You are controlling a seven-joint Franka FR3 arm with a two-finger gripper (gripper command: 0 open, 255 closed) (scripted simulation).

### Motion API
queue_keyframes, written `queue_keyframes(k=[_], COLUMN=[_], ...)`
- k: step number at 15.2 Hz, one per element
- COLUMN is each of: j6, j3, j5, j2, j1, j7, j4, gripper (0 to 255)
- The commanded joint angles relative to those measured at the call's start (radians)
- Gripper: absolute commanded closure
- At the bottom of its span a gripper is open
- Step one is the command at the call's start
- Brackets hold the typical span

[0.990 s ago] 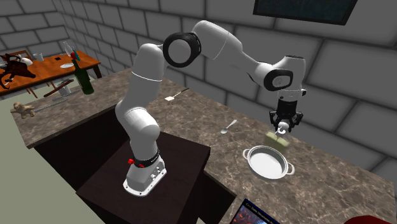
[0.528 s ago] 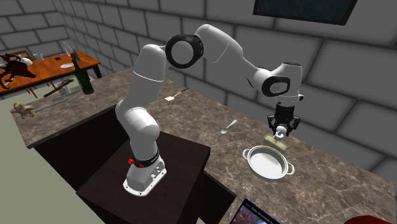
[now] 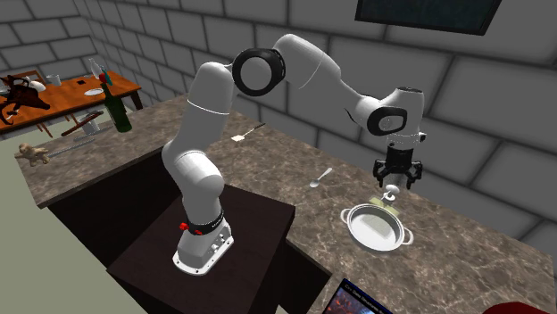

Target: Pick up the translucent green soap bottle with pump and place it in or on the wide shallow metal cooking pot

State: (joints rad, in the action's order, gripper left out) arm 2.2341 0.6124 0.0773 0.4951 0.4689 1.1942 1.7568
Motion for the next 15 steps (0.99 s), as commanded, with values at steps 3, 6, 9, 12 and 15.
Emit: queue_keyframes(k=[3, 6, 9, 12, 15], j6=[0.0, -0.079, -0.1, -0.1, -0.1], j3=[0.0, 0.018, 0.021, 0.021, 0.021], j5=[0.0, -0.031, -0.038, -0.038, -0.038], j2=[0.0, -0.054, -0.067, -0.066, -0.066], j1=[0.0, -0.028, -0.034, -0.034, -0.034], j7=[0.0, -0.019, -0.024, -0.024, -0.024], j4=[0.0, -0.029, -0.038, -0.038, -0.038], gripper=[0, 0, 0, 0, 0])
